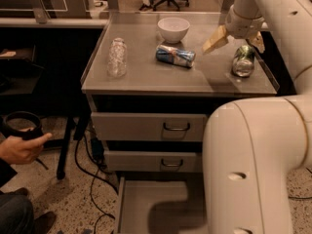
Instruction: Place green can into bottom drawer
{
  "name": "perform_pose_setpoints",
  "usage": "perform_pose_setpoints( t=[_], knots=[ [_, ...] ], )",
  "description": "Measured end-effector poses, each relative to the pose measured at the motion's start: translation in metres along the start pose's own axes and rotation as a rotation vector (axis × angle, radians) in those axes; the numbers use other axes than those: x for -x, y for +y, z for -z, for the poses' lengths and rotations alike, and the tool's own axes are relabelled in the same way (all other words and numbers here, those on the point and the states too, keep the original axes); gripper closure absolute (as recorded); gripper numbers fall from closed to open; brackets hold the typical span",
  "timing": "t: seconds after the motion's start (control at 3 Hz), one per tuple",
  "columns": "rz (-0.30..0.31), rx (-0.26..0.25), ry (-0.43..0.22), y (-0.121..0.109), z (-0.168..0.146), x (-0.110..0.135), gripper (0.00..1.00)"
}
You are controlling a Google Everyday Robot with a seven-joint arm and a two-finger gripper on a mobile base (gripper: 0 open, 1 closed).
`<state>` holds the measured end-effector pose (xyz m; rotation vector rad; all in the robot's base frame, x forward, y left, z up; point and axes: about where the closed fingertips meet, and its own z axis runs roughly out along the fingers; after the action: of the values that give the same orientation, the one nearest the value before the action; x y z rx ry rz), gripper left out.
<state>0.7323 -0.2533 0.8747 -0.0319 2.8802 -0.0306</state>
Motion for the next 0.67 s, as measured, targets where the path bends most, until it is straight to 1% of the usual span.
perform_pose_setpoints(
  t=[0.33, 0.67],
  knots=[
    [-0.003, -0.039, -0.023, -0.005, -0.009, 0.016, 0.00],
    [-0.013, -0.099, -0.024, -0.024, -0.030, 0.023, 0.00]
  ],
)
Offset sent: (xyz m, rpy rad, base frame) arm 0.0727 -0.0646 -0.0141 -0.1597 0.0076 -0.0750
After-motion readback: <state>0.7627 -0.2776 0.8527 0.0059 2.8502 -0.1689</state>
